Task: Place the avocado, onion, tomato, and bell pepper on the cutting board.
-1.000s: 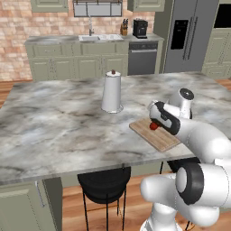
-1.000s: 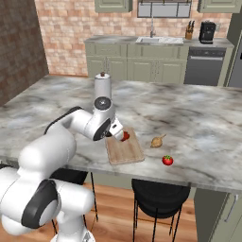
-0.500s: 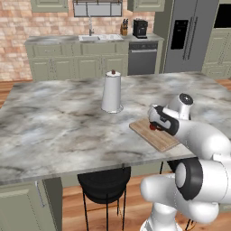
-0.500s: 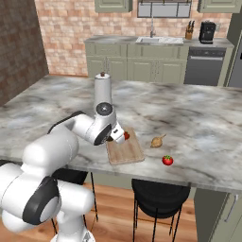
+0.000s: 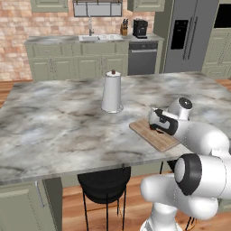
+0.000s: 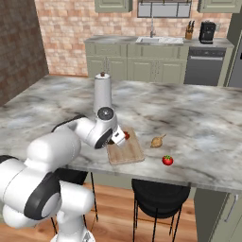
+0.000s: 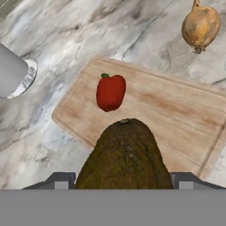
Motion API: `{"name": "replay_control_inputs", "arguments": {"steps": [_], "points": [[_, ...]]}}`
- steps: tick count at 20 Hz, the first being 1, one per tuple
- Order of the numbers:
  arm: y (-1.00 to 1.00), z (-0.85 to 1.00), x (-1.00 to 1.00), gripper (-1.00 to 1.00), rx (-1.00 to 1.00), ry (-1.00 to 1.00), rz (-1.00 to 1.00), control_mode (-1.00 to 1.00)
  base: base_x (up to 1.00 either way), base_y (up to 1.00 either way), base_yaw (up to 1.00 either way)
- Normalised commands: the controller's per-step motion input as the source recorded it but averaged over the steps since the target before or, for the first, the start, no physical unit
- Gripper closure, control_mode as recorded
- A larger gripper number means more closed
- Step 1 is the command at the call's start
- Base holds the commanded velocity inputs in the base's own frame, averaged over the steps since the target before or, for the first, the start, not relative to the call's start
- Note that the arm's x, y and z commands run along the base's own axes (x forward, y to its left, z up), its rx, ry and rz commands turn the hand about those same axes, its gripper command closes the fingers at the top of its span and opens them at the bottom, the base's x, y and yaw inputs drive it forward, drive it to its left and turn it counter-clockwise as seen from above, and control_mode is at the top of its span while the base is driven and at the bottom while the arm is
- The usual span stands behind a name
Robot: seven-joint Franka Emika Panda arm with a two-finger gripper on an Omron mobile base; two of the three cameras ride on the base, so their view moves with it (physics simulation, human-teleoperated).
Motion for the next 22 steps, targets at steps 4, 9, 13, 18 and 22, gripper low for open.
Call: {"name": "replay_control_inputs", "arguments": {"steps": [4,9,13,18,22], "points": [[-0.07,-0.13,0.13,1.00,0.00,0.00,0.00,-1.00,0.00,0.00,0.00],[-0.01,-0.12,0.13,1.00,0.00,0.00,0.00,-1.00,0.00,0.00,0.00],[0.00,-0.15,0.18,1.00,-0.03,0.00,0.00,-1.00,0.00,0.00,0.00],[0.00,-0.14,0.20,1.00,-0.01,0.00,0.00,-1.00,0.00,0.00,0.00],[0.00,-0.22,0.12,1.00,-0.02,0.00,0.00,-1.00,0.00,0.00,0.00]]}}
